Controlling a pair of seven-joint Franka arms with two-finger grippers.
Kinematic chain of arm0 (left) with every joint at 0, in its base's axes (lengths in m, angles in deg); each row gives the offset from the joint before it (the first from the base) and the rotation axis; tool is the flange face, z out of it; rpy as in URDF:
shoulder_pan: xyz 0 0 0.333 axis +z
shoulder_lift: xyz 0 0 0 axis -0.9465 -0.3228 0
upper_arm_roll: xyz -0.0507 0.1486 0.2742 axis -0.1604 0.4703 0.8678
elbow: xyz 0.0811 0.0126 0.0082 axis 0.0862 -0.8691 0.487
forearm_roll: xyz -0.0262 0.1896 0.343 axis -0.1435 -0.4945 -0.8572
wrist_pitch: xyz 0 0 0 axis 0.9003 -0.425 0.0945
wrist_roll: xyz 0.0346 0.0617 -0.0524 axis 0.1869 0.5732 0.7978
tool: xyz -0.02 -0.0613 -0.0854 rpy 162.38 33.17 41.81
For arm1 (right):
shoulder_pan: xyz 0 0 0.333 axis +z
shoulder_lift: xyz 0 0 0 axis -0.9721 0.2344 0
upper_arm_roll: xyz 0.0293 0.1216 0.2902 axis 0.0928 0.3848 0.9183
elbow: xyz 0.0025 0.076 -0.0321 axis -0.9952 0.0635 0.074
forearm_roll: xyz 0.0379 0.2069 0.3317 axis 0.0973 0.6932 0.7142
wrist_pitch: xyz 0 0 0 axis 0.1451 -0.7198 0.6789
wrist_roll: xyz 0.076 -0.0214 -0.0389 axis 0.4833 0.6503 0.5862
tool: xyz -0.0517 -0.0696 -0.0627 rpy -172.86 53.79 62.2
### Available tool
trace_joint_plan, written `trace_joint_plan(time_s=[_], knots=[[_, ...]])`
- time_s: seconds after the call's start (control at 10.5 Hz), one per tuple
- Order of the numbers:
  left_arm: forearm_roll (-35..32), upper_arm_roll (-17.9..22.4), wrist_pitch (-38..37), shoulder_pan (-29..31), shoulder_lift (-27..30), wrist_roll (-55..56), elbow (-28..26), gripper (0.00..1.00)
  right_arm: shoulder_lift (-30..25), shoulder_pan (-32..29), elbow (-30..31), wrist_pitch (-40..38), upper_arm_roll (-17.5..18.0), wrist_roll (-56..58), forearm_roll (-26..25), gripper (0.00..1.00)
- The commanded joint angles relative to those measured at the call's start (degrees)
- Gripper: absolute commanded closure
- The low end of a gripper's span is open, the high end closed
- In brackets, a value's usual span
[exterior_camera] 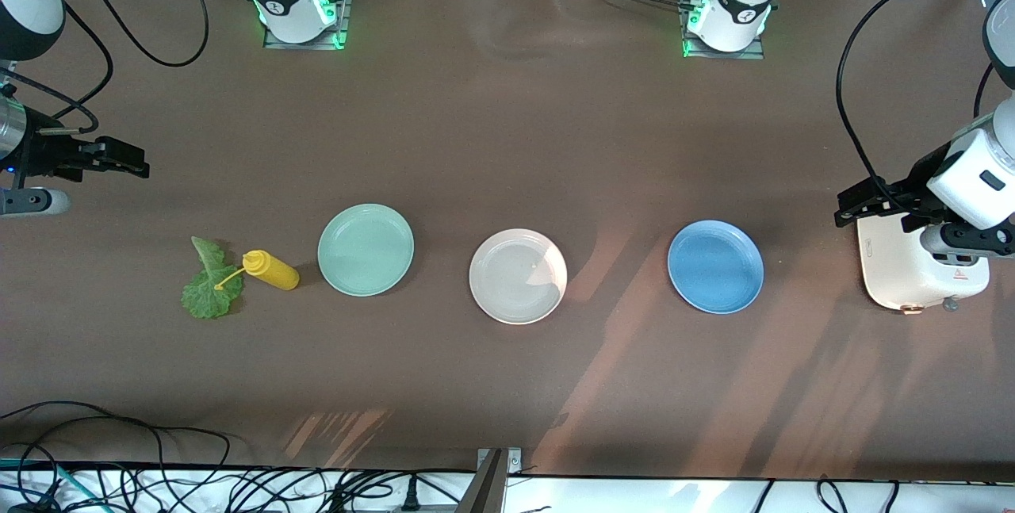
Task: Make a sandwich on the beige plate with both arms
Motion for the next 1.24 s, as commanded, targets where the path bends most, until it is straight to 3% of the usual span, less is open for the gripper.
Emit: trace_joint_plan(time_s=[0.0, 1.15], knots=[[-1.3, 0.0, -1.5, 0.0, -0.3, 0.7, 1.5, 0.0, 0.0, -0.2, -0.7, 0.0, 0.1, -0.7, -0.4, 0.0], [-1.3, 0.0, -3.1, 0.0, -0.4, 0.6, 1.0, 0.0, -0.2, -0.1, -0.7, -0.7, 0.2, -1.2, 1.1, 0.0]])
